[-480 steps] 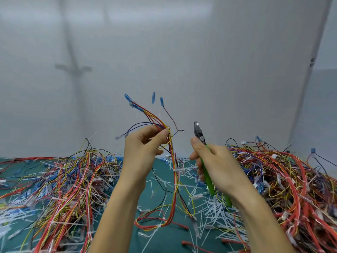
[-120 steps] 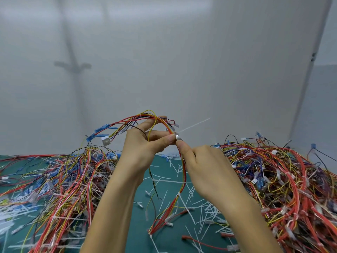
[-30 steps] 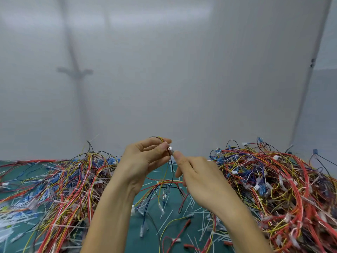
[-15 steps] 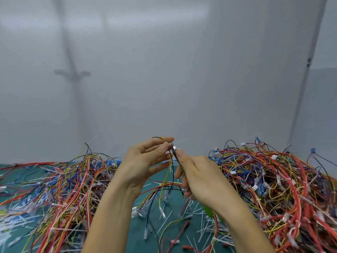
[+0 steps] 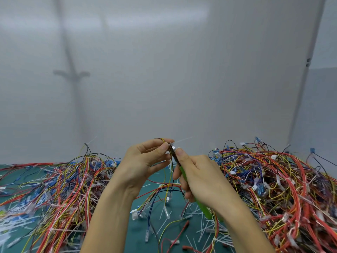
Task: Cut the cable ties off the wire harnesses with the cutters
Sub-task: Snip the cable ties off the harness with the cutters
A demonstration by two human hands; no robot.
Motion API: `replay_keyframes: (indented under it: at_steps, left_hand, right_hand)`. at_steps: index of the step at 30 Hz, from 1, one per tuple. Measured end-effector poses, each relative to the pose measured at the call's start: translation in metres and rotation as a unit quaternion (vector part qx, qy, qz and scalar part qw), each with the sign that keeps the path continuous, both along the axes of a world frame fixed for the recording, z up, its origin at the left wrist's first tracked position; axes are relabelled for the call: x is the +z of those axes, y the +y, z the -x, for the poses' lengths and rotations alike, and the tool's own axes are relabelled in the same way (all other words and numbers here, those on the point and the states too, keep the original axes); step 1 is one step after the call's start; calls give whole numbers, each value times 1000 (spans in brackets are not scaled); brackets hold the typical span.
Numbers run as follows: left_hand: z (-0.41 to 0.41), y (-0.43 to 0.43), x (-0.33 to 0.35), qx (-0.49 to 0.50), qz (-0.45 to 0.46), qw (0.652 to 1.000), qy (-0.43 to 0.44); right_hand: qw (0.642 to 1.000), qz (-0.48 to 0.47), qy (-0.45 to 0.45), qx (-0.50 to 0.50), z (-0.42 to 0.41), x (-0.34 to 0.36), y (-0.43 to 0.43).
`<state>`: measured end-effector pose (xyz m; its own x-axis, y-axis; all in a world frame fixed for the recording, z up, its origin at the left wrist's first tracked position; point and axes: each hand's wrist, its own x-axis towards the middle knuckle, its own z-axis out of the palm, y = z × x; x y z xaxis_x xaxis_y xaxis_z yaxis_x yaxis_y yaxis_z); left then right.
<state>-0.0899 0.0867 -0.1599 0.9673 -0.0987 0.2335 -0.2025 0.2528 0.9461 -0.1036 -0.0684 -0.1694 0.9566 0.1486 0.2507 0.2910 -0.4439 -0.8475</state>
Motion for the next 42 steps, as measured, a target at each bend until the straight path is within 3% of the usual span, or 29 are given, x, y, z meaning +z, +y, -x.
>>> replay_keyframes:
  at_steps: [13, 24, 42]
  left_hand:
    - [1, 5, 0, -9, -25, 1000, -8]
    - [0, 4, -1, 22, -67, 997, -19]
    - [0, 2, -1, 43, -85, 995, -26]
  right_hand:
    - [996, -49, 64, 49, 4, 3, -1]
    - [999, 27, -15, -11, 1, 0, 0]
    - [997, 57, -48, -17, 3, 2, -2]
